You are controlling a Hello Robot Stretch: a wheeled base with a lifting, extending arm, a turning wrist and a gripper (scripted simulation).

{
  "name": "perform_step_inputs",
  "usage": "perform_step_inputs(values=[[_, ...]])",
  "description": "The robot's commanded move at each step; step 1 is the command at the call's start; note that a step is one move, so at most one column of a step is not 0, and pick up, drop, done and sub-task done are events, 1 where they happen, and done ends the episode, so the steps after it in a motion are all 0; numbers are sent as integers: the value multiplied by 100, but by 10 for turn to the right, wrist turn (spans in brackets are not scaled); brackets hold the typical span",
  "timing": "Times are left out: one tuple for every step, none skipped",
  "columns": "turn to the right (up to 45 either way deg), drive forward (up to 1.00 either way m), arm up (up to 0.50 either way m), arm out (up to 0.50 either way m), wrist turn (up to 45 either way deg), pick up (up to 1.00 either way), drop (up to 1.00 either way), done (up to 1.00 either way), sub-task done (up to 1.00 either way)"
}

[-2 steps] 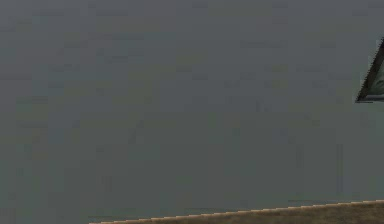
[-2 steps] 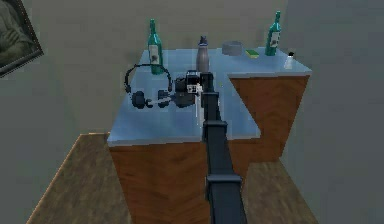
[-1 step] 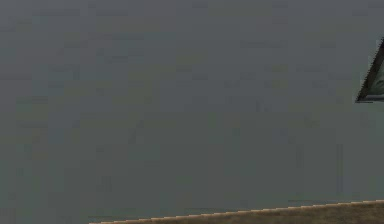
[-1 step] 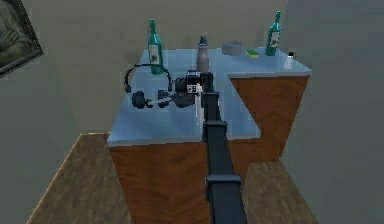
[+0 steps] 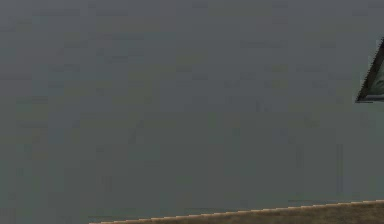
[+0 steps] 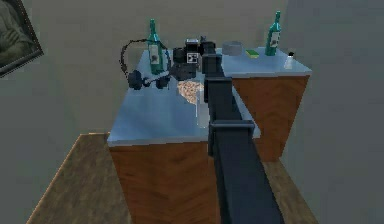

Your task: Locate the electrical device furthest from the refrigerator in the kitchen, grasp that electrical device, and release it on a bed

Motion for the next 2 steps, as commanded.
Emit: perform_step_inputs(values=[[0, 0, 2, 0, 0, 0, 0, 0, 0], [0, 0, 0, 0, -450, 0, 0, 0, 0]])
